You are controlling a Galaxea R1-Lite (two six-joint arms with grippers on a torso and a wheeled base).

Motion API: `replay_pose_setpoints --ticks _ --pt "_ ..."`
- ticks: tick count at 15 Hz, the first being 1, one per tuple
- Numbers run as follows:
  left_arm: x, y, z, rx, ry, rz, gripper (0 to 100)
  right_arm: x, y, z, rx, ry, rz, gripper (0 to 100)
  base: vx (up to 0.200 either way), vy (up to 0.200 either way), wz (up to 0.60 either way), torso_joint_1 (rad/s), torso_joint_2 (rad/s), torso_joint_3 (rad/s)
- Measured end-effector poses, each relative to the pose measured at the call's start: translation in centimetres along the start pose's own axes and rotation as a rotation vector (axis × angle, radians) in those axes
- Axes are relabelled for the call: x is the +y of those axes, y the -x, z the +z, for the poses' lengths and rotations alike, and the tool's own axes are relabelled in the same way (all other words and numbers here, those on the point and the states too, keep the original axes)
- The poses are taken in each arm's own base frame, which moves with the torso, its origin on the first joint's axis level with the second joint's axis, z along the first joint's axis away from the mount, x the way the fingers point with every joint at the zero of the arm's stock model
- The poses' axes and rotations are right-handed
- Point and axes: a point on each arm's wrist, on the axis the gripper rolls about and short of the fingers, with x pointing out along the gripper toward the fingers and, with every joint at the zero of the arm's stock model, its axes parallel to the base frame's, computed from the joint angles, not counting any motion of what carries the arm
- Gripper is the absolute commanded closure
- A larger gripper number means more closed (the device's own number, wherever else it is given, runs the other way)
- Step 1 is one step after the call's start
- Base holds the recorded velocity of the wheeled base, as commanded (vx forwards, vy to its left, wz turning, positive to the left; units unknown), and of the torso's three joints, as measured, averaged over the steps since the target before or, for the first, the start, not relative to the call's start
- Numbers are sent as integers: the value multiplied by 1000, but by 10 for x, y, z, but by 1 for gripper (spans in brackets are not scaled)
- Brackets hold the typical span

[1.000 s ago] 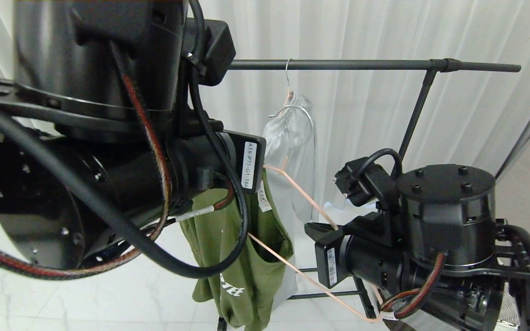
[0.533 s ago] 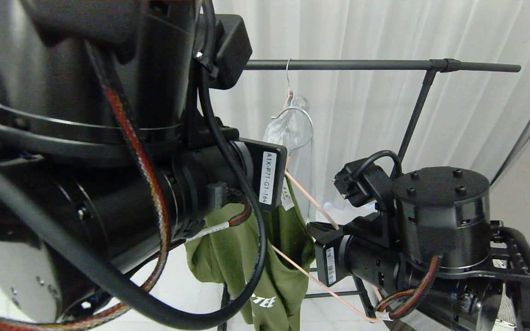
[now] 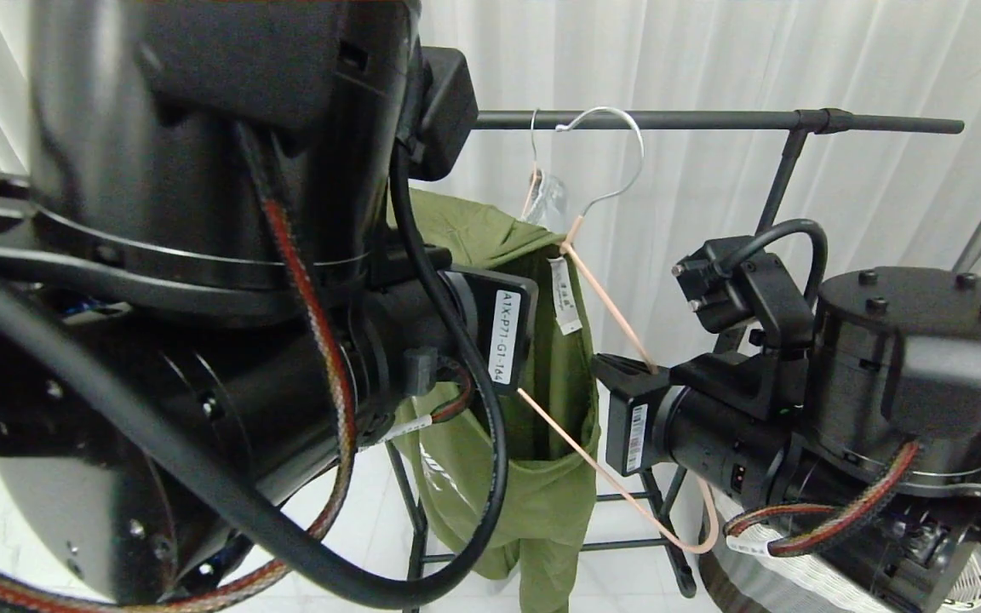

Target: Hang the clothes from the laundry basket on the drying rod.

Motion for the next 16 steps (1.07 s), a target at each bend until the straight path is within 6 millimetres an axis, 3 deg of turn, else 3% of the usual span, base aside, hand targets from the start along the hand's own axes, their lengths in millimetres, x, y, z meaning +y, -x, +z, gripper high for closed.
replay_pose_setpoints --ticks 3,4,12,16 --pt "-1 -1 -1 3 -1 -2 100 0 4 6 -47 30 10 100 0 0 0 0 0 0" --pt "-2 -1 -1 3 0 -2 0 0 4 7 -56 36 12 100 0 0 0 0 0 0" --pt "0 -3 -11 -18 12 1 0 -7 14 2 -159 110 19 100 0 0 0 0 0 0" --pt "18 11 -22 -6 -54 4 0 -29 25 -11 -117 181 15 100 0 0 0 0 0 0"
